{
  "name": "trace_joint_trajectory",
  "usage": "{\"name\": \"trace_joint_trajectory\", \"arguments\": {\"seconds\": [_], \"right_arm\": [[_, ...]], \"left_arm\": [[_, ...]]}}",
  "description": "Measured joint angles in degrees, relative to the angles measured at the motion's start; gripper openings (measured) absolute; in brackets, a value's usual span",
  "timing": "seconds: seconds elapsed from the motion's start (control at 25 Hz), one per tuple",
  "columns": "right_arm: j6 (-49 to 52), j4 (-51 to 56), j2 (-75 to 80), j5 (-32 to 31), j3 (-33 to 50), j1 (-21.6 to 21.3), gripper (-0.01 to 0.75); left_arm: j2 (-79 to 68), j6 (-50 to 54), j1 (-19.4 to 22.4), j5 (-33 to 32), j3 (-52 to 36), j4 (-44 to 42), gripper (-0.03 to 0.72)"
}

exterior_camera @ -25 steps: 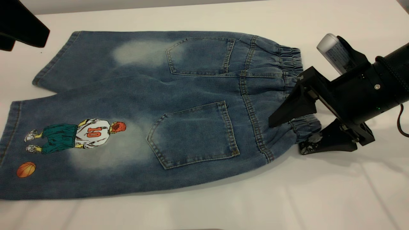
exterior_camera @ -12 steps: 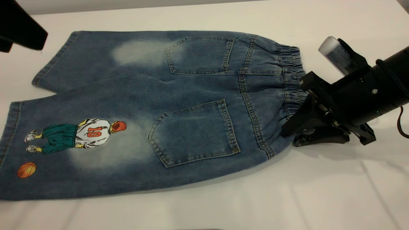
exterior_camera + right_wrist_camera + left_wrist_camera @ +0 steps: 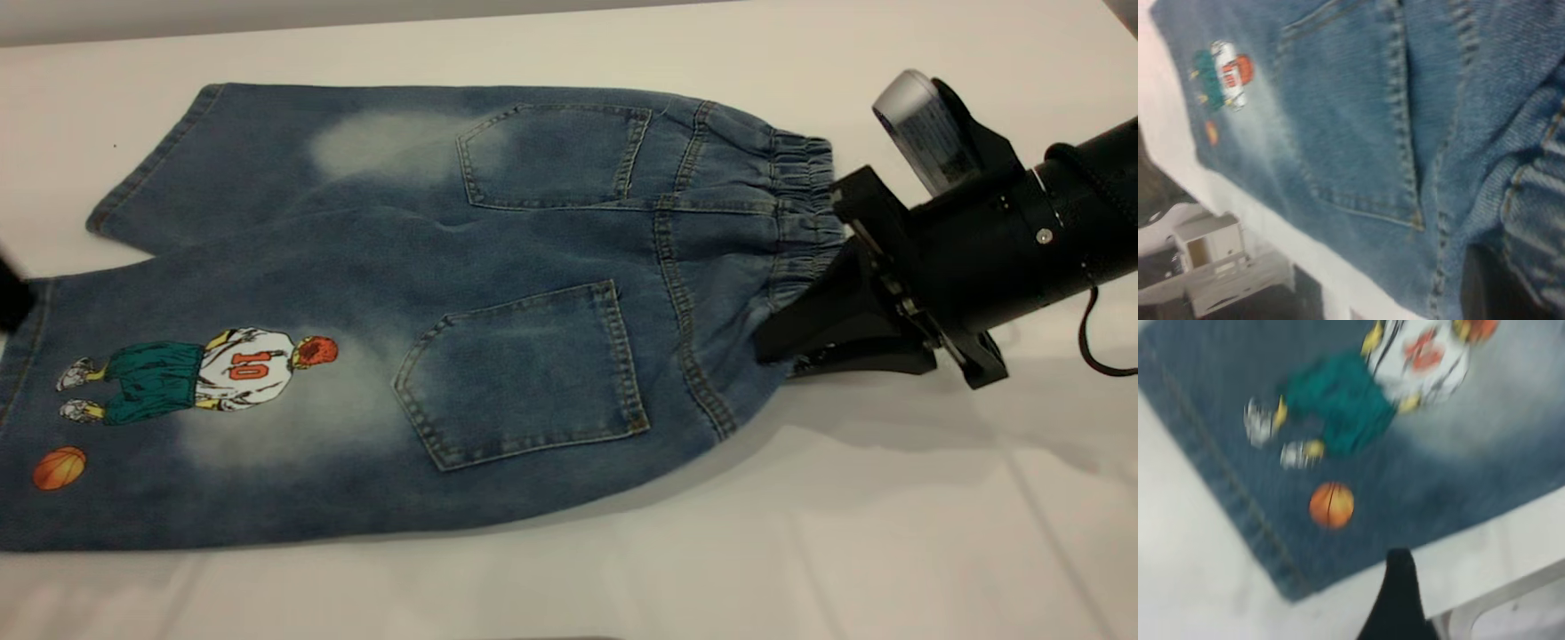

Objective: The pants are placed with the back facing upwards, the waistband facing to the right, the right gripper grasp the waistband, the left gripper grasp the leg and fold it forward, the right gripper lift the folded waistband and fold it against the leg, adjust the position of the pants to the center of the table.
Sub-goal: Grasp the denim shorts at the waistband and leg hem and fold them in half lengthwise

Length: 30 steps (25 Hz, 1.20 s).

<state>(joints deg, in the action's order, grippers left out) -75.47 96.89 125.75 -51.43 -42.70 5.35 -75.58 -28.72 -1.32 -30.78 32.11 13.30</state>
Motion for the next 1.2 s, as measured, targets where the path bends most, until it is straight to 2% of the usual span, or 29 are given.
{"name": "trace_joint_trajectory", "arguments": {"seconds": [0.28,0.44,0.56,0.88,1.04,1.2], "right_arm": [[-1.5,0.0,0.0,-0.5,0.0,0.0,0.040],[-2.0,0.0,0.0,-0.5,0.0,0.0,0.040],[-2.7,0.0,0.0,-1.5,0.0,-0.5,0.040],[-3.0,-0.6,0.0,-6.1,0.0,-7.3,0.040],[-3.0,-0.1,0.0,-7.5,0.0,-8.0,0.040],[-3.2,0.0,0.0,-7.8,0.0,-8.0,0.040]], "left_arm": [[-1.3,8.9,0.0,3.7,-3.9,-9.6,0.551],[-7.2,16.9,0.0,5.4,-3.9,-16.3,0.535],[-12.5,19.5,0.0,6.2,-3.6,-18.3,0.529],[-20.8,13.5,0.0,11.2,-3.4,-22.7,0.517],[-22.9,12.2,0.0,13.1,-3.1,-26.4,0.515],[-26.1,11.6,0.0,15.8,-3.1,-25.0,0.515]]}}
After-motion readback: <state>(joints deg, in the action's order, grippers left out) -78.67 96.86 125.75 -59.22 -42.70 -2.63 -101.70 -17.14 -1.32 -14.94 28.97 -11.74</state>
